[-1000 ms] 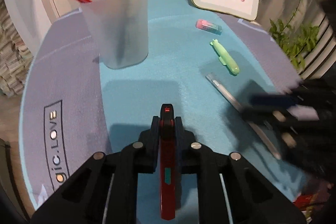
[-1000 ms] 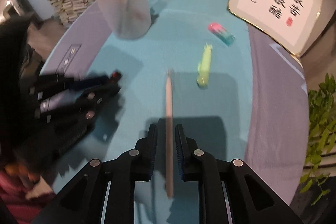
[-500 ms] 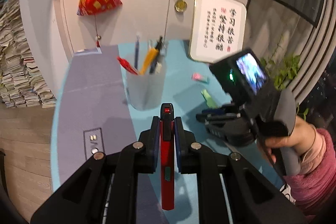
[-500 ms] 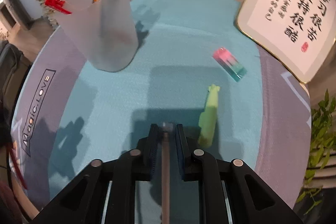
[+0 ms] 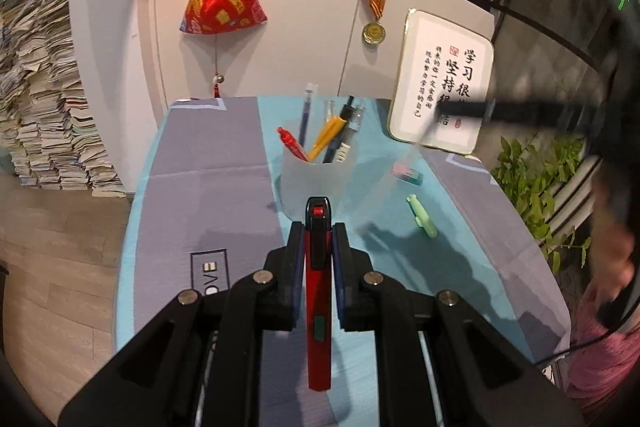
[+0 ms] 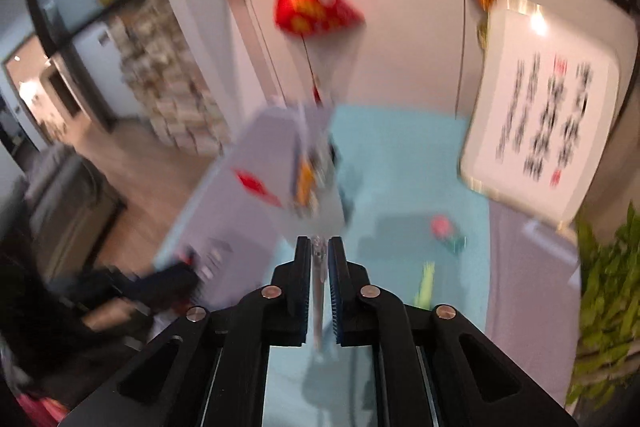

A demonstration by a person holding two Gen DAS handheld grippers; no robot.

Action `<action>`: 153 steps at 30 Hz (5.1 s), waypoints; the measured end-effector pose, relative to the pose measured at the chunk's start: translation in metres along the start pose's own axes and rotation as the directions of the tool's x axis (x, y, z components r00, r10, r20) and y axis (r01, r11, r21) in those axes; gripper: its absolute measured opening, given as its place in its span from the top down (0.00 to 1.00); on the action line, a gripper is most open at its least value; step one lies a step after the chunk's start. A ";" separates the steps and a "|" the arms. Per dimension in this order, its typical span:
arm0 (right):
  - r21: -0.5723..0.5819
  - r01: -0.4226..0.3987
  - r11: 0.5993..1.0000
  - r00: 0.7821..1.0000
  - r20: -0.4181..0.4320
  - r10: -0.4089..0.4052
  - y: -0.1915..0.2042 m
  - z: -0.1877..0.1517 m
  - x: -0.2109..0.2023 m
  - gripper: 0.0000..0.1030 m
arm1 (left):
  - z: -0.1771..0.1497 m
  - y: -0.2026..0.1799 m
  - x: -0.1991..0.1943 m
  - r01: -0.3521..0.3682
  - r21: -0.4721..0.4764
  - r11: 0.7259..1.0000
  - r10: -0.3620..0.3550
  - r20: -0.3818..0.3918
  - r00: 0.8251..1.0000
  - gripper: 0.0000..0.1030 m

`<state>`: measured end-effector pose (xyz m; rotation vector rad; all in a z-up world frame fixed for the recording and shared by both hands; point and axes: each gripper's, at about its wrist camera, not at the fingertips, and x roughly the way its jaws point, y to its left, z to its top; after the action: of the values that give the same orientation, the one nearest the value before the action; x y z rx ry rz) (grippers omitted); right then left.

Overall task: Organize stationery
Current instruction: 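Carry the white pen into the cup and open the right tool while the left tool holds the red marker, then lower the red marker into the frosted cup and open the left tool, then grasp the green highlighter with the left tool while the right tool moves to the pink eraser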

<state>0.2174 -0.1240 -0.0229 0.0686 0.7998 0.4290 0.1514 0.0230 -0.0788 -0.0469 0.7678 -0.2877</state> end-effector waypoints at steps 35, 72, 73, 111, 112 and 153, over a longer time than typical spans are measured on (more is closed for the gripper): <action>0.019 0.101 0.995 0.994 -0.040 -0.100 0.010 0.045 0.089 0.92 | 0.016 0.026 -0.020 0.014 -0.052 0.999 -0.010 0.078 0.997 0.89; 0.173 0.171 0.970 0.973 -0.184 -0.139 -0.103 -0.104 0.027 0.65 | 0.100 -0.006 0.072 -0.182 -0.003 0.983 0.174 0.295 0.939 0.89; 0.173 0.170 0.970 0.973 -0.185 -0.138 -0.103 -0.104 0.027 0.65 | 0.098 -0.005 0.073 -0.180 -0.005 0.984 0.174 0.291 0.941 0.89; 0.271 0.326 0.906 0.937 -0.219 -0.272 -0.160 -0.114 0.009 0.65 | 0.023 -0.091 0.070 -0.019 0.128 0.992 0.012 0.060 0.998 0.49; 0.270 0.329 0.905 0.936 -0.218 -0.275 -0.162 -0.114 0.008 0.65 | 0.019 -0.098 0.077 -0.010 0.139 0.990 0.005 0.034 0.999 0.49; -0.208 0.229 0.951 0.948 -0.176 -0.266 -0.130 -0.051 0.135 0.50 | -0.025 -0.064 0.095 -0.036 0.135 0.990 0.051 -0.114 0.992 0.89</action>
<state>0.3095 -0.1941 -0.1791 -0.2519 0.9524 0.2709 0.1835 -0.0626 -0.1516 0.1137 0.8640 -0.3016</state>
